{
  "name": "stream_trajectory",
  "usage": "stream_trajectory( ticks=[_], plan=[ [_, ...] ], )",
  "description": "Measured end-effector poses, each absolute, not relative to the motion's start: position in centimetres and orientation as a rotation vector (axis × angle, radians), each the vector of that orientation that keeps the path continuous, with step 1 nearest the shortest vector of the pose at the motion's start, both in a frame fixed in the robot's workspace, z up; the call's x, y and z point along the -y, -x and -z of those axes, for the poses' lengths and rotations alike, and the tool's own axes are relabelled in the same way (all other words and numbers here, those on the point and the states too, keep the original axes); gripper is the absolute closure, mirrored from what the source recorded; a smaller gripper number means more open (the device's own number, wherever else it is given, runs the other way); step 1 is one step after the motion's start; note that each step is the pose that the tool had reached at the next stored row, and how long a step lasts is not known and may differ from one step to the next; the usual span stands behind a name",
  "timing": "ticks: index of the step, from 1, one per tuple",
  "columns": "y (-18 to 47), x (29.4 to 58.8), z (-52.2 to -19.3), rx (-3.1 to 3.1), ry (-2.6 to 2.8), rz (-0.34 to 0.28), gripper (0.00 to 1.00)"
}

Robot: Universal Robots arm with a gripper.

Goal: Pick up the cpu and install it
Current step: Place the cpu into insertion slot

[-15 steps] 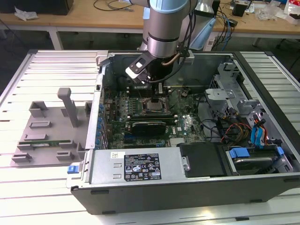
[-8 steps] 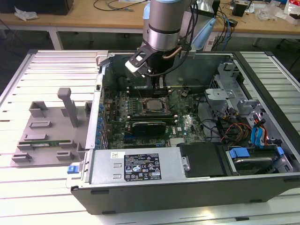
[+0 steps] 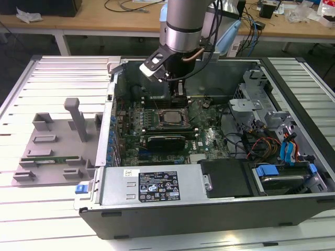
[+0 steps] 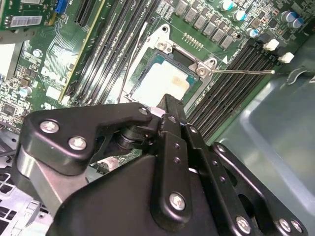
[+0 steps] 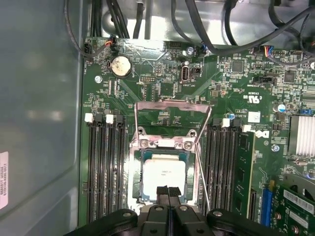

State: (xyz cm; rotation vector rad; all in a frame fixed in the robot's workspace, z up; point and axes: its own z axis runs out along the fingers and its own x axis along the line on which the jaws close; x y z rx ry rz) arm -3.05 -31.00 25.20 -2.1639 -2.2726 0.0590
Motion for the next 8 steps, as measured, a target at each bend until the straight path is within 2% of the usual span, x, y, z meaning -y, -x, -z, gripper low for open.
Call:
stream_trajectory(
  ticks=[8],
  plan=[
    [3.1, 31.0, -26.9, 2.273, 2.164, -0.059, 0.89]
  ],
)
